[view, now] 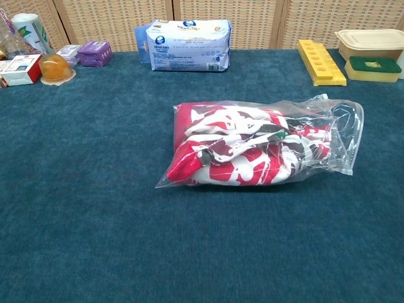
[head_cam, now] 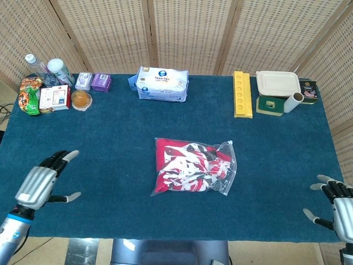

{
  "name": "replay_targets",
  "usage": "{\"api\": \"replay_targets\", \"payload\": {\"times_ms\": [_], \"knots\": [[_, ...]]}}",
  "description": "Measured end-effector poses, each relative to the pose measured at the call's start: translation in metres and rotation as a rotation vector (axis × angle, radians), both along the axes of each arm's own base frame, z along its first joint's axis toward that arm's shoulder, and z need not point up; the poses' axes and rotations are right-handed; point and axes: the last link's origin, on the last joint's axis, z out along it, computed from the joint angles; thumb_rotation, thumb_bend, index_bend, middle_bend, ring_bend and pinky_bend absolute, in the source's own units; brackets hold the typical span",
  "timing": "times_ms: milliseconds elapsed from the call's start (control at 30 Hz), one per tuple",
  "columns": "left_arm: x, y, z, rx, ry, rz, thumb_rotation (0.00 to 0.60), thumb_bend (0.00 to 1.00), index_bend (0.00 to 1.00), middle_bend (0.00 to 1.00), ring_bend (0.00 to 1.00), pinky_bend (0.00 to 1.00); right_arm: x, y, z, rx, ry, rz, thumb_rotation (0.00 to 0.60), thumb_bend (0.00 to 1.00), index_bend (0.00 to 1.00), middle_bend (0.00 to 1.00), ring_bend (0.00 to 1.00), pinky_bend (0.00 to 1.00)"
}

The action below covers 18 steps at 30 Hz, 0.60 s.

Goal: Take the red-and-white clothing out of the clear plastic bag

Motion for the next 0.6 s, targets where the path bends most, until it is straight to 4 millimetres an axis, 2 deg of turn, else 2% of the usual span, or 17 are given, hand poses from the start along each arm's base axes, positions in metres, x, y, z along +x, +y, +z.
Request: {"api": "replay_targets", "payload": {"times_ms": [167,367,600], "knots": [[0.038,0.023,-0.029,-0.095,0.027,-0.094,0.6,0.0,0.0,0.07,0.03,0.15,-0.007,0.002,0.003,-0.008,-0.01,-0.007,0.542,0.08,0.37,0.25,0.26,0.25],[0.078,0.046,-0.072,-0.19,0.047,-0.15,0.6,0.0,0.0,0.01,0.0,0.09,-0.014,0.005,0.007,-0.018,-0.013,-0.025,0.541,0.08,0.37,0.25,0.26,0.25],[0.116,0.064,-0.134,-0.242,0.059,-0.186,0.6,0.0,0.0,0.0,0.0,0.06,-0.022,0.007,0.008,-0.017,-0.025,-0.046,0.542,0.08,0.37,0.25,0.26,0.25]]}}
